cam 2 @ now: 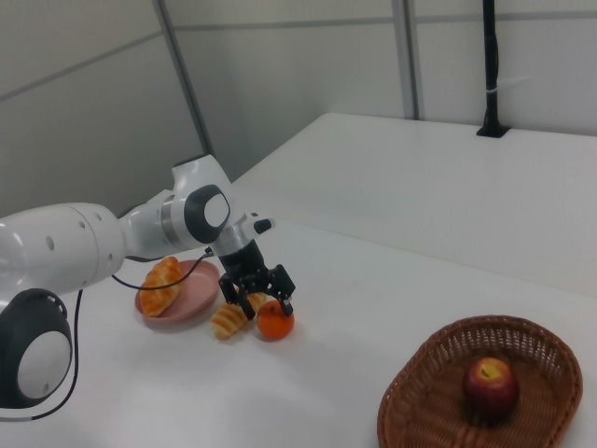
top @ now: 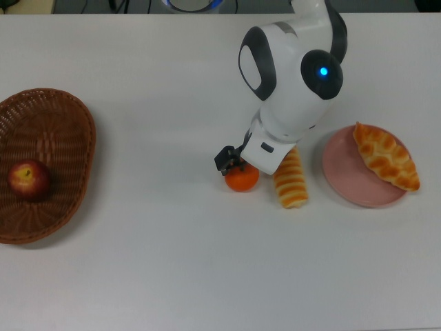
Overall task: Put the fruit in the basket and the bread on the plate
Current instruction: 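Move the gripper to the mandarin orange and grasp it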
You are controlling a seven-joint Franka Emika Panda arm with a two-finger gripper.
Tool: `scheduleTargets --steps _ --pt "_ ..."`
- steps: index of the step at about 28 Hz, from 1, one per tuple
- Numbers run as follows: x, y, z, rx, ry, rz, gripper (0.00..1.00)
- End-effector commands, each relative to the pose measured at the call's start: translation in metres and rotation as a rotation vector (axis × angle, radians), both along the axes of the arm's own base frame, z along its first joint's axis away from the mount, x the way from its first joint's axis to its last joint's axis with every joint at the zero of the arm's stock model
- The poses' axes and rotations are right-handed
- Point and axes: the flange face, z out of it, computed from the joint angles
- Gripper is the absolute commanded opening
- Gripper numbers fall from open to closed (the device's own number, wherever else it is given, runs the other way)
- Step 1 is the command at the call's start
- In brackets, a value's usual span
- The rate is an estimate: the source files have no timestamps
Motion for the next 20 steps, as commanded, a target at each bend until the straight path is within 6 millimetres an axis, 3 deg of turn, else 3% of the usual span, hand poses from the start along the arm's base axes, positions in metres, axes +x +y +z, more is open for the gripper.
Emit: scheduleTargets --steps 1,5,7,13,15,20 --pt "-0.001 -0.008 -0.003 -0.033 0.008 0.03 0.84" --pt "0.002 -0.015 -0.002 -0.027 0.007 0.016 0.17" --pt "0.003 -0.018 0.001 -0.019 0.002 0.002 0.0" --pt "0.006 -0.025 0.01 -0.012 -0.012 -0.019 0.0" --pt "0.009 -0.037 0.019 -0.004 -0.022 -0.04 0.0" --pt "0.023 -0.078 0.06 0.053 -0.078 -0.126 0.0"
